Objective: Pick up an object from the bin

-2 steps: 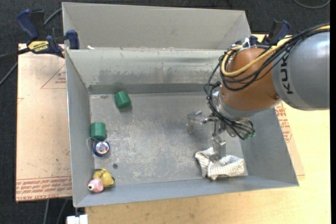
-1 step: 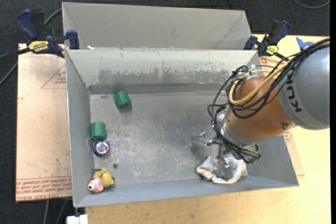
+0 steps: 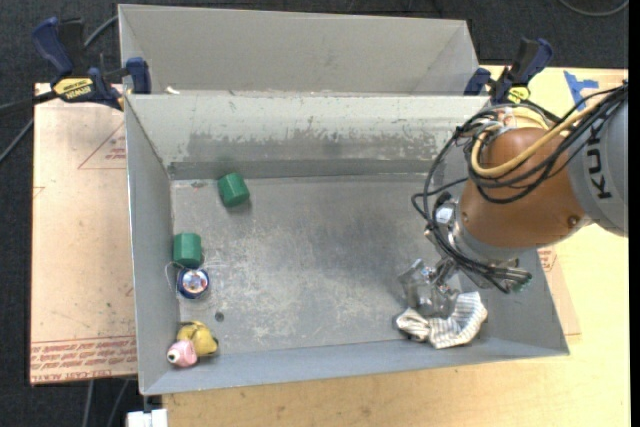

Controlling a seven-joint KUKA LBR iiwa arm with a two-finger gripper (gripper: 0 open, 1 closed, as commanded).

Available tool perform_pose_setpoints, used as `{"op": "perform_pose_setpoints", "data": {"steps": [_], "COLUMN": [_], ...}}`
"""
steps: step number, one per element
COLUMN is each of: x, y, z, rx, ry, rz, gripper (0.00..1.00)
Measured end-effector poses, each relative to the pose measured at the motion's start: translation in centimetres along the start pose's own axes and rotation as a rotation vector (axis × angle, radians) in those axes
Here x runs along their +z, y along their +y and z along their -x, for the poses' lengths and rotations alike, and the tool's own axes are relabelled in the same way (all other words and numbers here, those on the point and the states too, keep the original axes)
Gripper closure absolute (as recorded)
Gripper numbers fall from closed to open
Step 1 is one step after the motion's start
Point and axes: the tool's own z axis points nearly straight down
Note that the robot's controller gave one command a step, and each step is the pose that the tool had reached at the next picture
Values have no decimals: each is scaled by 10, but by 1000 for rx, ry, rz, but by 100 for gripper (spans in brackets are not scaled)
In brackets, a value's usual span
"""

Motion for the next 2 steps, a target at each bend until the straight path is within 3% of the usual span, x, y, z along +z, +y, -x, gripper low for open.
{"op": "perform_pose_setpoints", "data": {"steps": [1, 2], "x": [0, -84], "y": [0, -11], "z": [0, 2], "rx": [0, -111], "ry": [0, 0], "rz": [0, 2], "gripper": [100, 100]}}
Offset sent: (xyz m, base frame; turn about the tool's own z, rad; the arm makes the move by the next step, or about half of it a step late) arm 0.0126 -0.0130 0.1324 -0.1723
